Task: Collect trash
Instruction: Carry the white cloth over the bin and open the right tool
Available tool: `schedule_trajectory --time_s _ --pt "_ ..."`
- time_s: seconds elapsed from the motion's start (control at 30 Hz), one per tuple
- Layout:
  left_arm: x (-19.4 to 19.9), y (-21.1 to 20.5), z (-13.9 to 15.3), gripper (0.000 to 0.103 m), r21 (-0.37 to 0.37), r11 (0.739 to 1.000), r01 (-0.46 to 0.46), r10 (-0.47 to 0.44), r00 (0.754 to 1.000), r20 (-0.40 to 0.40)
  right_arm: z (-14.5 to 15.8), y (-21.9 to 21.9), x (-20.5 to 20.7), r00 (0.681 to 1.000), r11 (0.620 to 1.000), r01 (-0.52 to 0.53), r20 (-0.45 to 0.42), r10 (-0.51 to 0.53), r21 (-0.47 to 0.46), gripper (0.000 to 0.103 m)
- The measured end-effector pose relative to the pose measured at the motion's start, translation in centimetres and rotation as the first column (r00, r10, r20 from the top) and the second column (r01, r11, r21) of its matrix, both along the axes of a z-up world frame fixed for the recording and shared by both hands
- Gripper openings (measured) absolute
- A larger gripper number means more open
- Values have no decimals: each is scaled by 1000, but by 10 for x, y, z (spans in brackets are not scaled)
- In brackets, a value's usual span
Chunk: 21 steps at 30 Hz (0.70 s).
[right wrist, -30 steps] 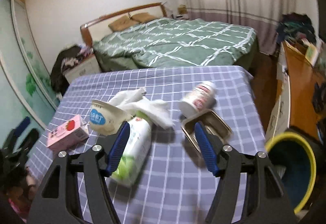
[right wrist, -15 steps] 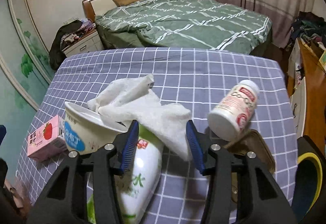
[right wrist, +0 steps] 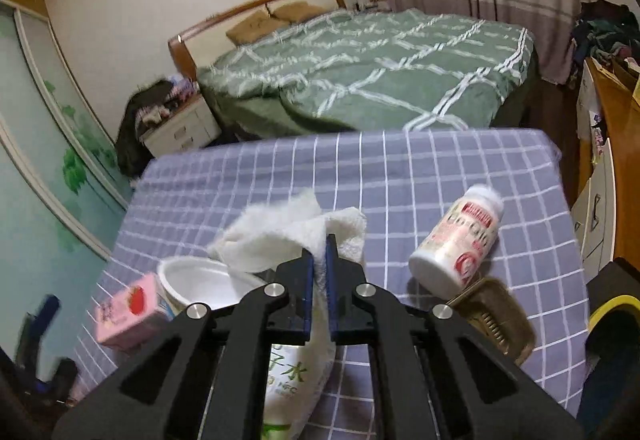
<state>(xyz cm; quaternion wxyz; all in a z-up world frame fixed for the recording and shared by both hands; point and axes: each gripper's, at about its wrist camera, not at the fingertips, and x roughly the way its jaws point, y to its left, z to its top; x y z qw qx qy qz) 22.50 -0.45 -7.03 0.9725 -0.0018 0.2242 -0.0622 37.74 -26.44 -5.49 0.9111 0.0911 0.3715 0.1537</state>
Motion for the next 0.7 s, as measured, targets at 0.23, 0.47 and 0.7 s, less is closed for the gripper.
schedule_trajectory --time_s 0.23,0.47,0.7 --pt "2 -3 -3 98 12 1000 6 -6 1000 -7 54 -17 -9 996 996 14 90 -21 83 6" --pt "2 -3 -3 98 8 1000 9 -9 1000 -8 108 -44 -47 973 990 42 219 -71 131 6" --pt "1 -4 -5 98 12 1000 11 -11 1000 -7 124 -98 -104 940 982 140 294 -171 123 6"
